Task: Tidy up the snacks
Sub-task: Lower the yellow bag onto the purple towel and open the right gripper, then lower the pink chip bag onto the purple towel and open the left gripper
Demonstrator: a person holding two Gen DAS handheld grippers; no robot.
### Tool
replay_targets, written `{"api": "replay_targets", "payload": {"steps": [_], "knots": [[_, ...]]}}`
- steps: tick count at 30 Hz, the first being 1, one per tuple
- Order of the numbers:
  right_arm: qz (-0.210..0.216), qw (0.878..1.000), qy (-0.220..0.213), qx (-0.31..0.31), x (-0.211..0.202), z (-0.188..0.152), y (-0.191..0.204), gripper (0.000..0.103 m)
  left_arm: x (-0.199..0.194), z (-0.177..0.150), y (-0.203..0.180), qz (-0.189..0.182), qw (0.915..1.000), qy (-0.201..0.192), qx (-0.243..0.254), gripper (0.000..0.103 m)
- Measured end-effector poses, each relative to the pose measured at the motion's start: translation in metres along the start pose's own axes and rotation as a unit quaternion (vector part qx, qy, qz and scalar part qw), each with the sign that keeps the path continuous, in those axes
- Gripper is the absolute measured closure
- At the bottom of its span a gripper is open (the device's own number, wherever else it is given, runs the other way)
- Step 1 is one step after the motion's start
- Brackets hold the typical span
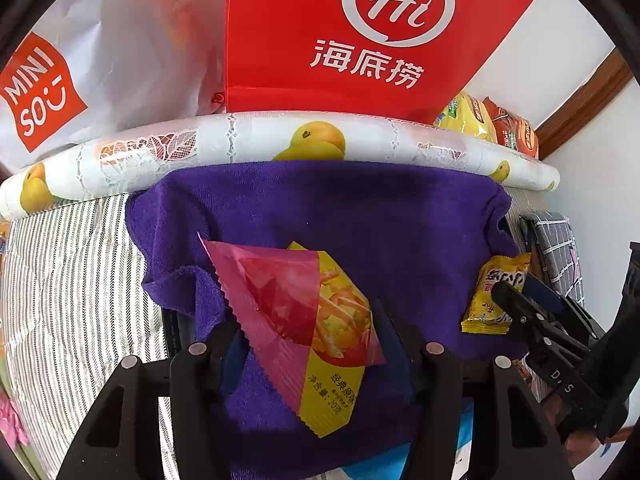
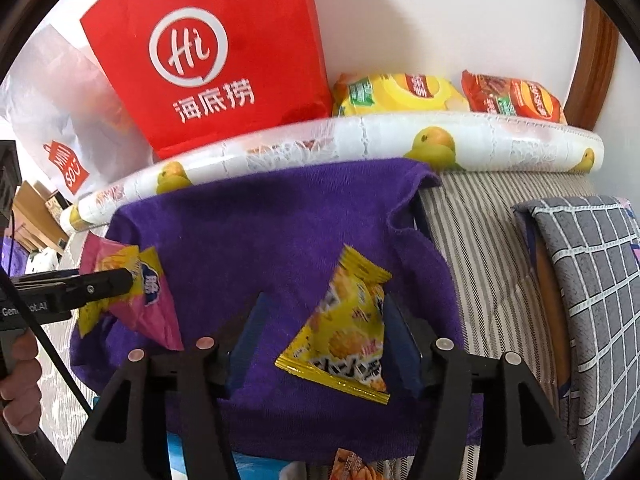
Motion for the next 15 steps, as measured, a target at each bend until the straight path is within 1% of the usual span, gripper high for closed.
{"api": "replay_targets", "payload": {"steps": [3, 6, 12, 15], "knots": [[0.003, 1.000, -0.010, 0.000, -0.007, 0.002, 0.002, 0.043, -0.006, 0.000, -0.002, 0.000, 1.0000, -0.006, 0.003, 0.036], [0.005, 1.000, -0.022, 0.003, -0.016, 0.004, 0.002, 0.043, -0.015, 0.000, -0.004, -0.001, 0.9999, -0.015, 0.007, 0.033], [0.001, 0.999, -0.042, 0.017, -0.034, 0.000, -0.004, 0.043, -0.041, -0.005, -0.010, -0.005, 0.9988, -0.042, 0.024, 0.028], [-0.003, 0.999, -0.048, 0.024, -0.043, -0.005, -0.007, 0.043, -0.053, -0.008, -0.015, -0.011, 0.9981, -0.051, 0.033, 0.028]]}}
Point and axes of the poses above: each gripper's, at about its wrist camera, not at the fingertips, and x roughly the way its jaws point, y to its left, z to its top, the point moved 7 cm from there along x, roughly the way its jaws point, and after that the axes turned 12 degrees about y, right-handed, at the moved point
